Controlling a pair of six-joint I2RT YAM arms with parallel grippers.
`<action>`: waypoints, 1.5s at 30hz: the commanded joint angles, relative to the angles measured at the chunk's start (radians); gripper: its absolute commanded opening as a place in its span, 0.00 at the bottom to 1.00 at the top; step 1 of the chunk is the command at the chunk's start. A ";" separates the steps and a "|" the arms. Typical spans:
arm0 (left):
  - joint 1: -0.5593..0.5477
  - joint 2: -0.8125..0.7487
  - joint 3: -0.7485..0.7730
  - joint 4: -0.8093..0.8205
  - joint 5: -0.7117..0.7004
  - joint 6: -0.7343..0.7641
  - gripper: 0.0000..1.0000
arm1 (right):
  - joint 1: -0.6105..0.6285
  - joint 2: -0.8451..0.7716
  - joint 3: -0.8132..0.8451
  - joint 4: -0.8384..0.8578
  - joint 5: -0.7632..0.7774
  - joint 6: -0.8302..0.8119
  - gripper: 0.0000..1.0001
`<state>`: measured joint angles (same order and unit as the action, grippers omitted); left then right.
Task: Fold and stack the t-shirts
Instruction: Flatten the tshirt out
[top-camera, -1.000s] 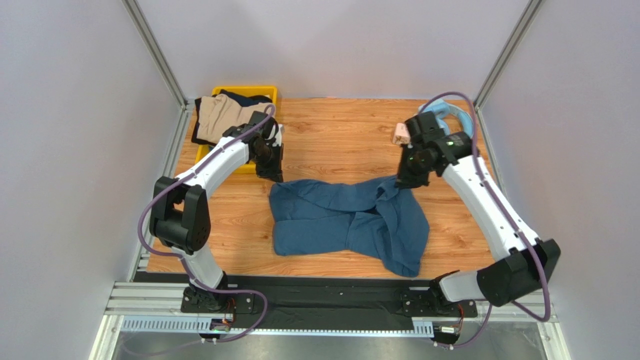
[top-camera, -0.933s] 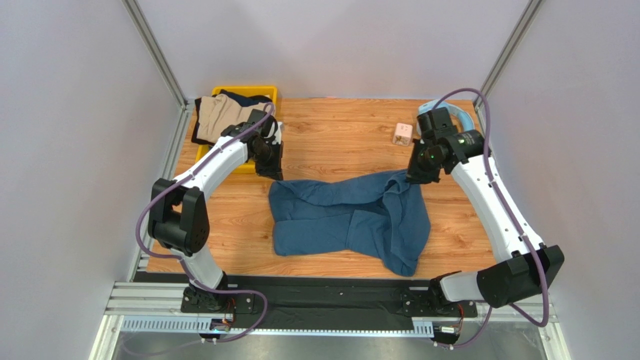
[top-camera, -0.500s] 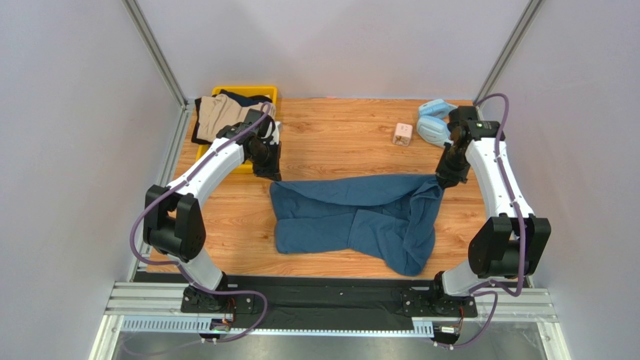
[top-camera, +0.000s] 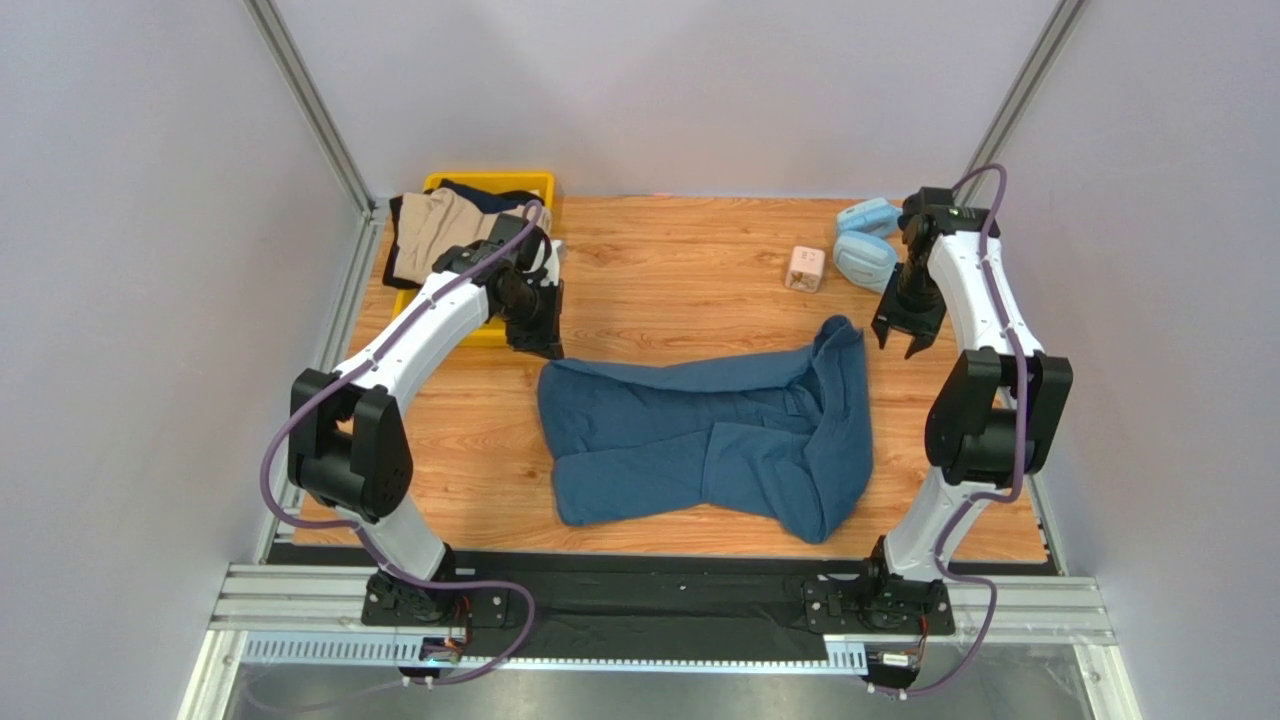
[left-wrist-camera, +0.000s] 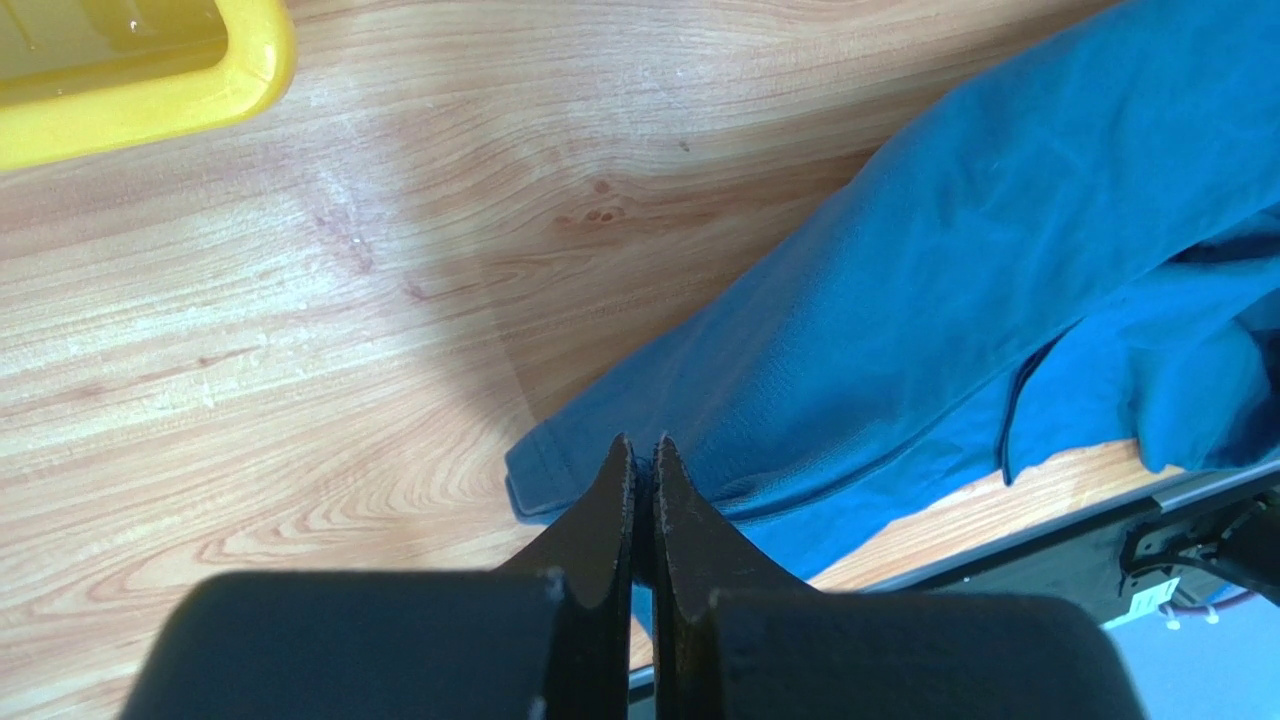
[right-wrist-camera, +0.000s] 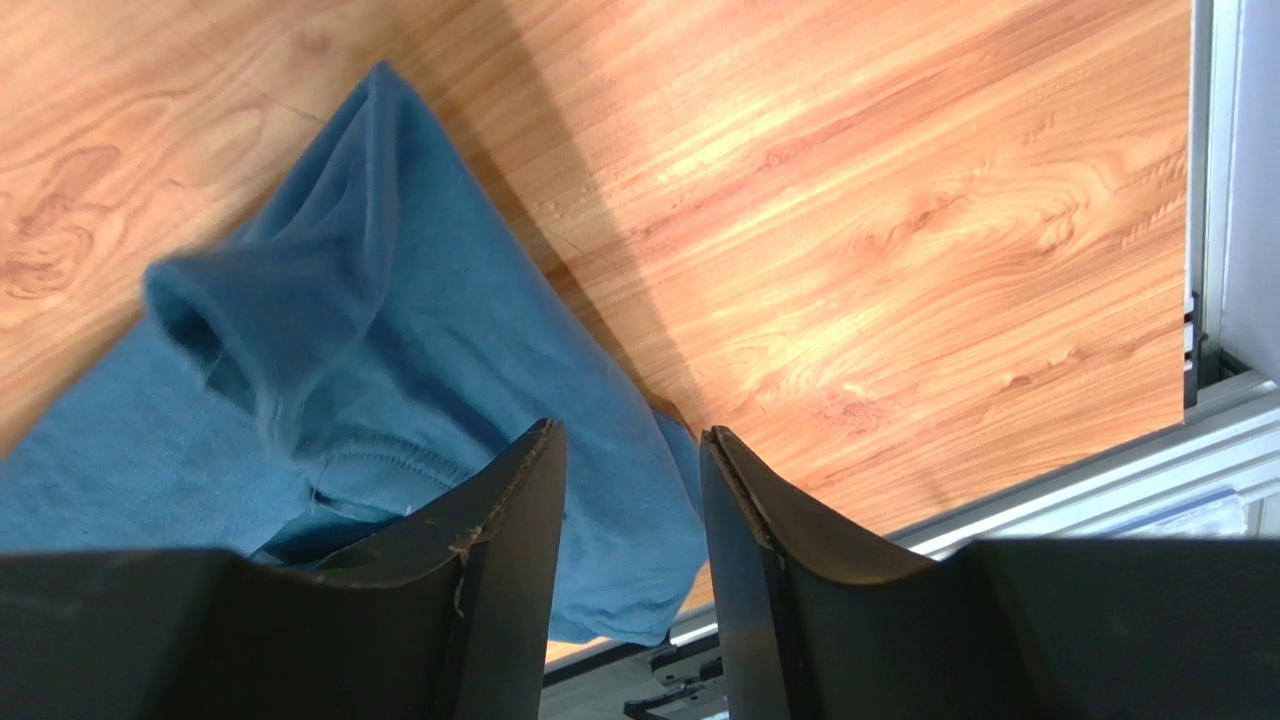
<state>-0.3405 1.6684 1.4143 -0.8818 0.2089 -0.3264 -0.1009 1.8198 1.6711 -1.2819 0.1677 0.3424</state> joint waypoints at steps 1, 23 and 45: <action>0.000 0.008 0.025 -0.017 0.014 0.020 0.00 | -0.008 -0.059 0.087 0.009 0.032 -0.011 0.43; -0.002 0.064 0.045 -0.006 0.066 0.015 0.00 | 0.308 -0.177 -0.334 0.201 -0.271 0.066 0.53; 0.000 0.050 -0.020 0.014 0.057 0.026 0.00 | 0.138 0.059 -0.165 0.062 0.016 -0.003 0.53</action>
<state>-0.3405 1.7382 1.3949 -0.8856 0.2577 -0.3256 0.1261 1.9278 1.5166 -1.1889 0.1135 0.3500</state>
